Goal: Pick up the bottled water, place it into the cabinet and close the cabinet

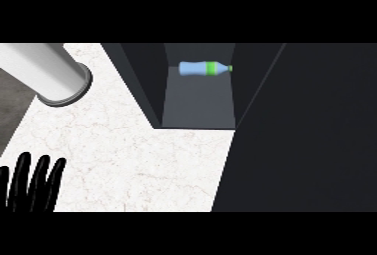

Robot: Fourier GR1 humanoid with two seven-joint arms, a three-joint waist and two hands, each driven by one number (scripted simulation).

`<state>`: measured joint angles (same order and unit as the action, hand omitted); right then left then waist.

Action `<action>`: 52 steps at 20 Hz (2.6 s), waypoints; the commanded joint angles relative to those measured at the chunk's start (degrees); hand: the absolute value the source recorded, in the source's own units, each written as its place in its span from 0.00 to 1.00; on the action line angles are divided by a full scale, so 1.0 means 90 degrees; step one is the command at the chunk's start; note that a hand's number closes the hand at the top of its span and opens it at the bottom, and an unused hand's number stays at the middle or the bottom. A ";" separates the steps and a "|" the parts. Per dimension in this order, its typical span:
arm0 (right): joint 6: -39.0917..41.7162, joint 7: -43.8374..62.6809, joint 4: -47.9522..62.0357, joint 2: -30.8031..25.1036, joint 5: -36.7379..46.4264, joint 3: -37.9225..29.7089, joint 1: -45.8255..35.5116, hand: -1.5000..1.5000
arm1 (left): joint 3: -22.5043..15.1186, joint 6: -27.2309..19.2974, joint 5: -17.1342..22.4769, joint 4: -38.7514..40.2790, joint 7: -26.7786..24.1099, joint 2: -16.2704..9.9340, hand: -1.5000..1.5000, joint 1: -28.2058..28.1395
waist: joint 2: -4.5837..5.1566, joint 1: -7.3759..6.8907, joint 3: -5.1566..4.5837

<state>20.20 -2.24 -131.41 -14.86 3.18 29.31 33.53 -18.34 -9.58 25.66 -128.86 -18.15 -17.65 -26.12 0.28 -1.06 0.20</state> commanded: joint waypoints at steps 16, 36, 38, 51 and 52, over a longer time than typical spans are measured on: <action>-0.0235 0.1884 0.0072 0.1546 -0.0195 0.1259 -0.1380 1.00 | 0.1937 0.1941 0.1931 -0.0508 -0.0567 -0.0885 0.00 -0.1881 | -0.0019 -0.0310 -0.0042; -0.2445 0.2883 0.3165 0.1642 -0.2998 -0.1058 -0.6653 1.00 | 0.3970 0.3886 0.3578 -0.0087 -0.0798 -0.1050 0.00 -0.3097 | -0.0022 -0.0196 -0.0020; -0.2152 0.2868 0.3540 0.1644 -0.3147 -0.1487 -0.6999 1.00 | 0.3806 0.4250 0.3203 0.0037 -0.0924 -0.0696 0.00 -0.3411 | -0.0031 -0.0189 -0.0021; -0.0375 0.2125 0.6796 0.1224 -0.3616 -0.2774 -0.8883 1.00 | 0.4910 0.4890 0.4064 0.0377 -0.0367 -0.0590 0.00 -0.3177 | -0.0002 -0.0086 -0.0022; -0.0678 0.2044 0.6737 0.1507 -0.3385 -0.2616 -0.8964 1.00 | 0.4987 0.4560 0.4278 -0.0097 -0.0127 -0.0620 0.00 -0.3355 | -0.0007 -0.0071 -0.0019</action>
<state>14.64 18.70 -79.88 -2.63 -28.74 8.68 -39.85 25.03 31.89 62.61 -127.71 -21.47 -23.81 -55.83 -0.68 -1.19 0.36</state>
